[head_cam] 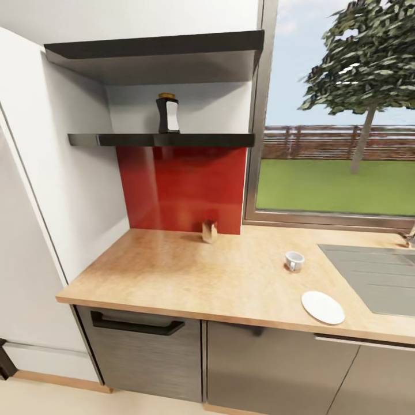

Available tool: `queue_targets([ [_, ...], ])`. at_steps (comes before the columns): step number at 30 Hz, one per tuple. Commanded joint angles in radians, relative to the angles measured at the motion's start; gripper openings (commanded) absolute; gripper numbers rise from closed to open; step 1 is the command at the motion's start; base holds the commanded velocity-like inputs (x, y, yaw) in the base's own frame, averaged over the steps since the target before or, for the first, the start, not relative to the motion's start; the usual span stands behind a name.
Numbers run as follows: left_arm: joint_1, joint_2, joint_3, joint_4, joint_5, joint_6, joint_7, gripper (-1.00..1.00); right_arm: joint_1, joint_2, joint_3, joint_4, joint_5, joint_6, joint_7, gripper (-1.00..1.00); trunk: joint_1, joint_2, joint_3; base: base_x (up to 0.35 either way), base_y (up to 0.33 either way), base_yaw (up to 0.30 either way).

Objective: Set up a coffee station on the kitchen countertop: keep the coffee maker on the countertop, move the bottle of coffee from the kitchen shelf to the counter next to the coffee maker, place a paper coffee filter on top of the coffee maker, put the saucer next to the coffee maker with the coffee cup on the saucer, and place the electric kettle next to the coffee maker.

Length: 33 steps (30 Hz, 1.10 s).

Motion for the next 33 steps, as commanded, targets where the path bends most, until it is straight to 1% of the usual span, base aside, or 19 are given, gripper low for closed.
queue_targets([
  [1,0.0,0.0,-0.001,-0.002,0.007,-0.001,-0.001,1.0,-0.001,0.0,-0.007,0.0,0.01,-0.006,0.003,1.0,0.0,-0.001,-0.001,0.036,0.305,0.0],
  [8,0.0,0.0,-0.001,-0.002,0.006,-0.001,-0.001,1.0,-0.001,0.0,-0.007,0.0,0.01,-0.006,0.003,1.0,0.0,-0.001,-0.001,0.015,0.243,-0.071],
  [16,0.0,0.0,-0.001,-0.002,0.007,-0.001,-0.002,1.0,-0.001,0.0,-0.007,0.0,0.01,-0.006,0.003,1.0,0.0,-0.001,-0.001,0.002,0.057,-0.226],
  [23,0.0,0.0,-0.001,-0.002,0.007,-0.001,-0.002,1.0,-0.001,0.0,-0.007,0.0,0.01,-0.006,0.003,1.0,0.0,-0.001,-0.001,-0.013,0.24,-0.223],
  [33,0.0,0.0,-0.001,-0.002,0.006,-0.001,-0.002,1.0,-0.001,0.0,-0.008,0.0,0.011,-0.005,0.004,1.0,0.0,-0.001,-0.001,-0.147,0.252,-0.039],
])
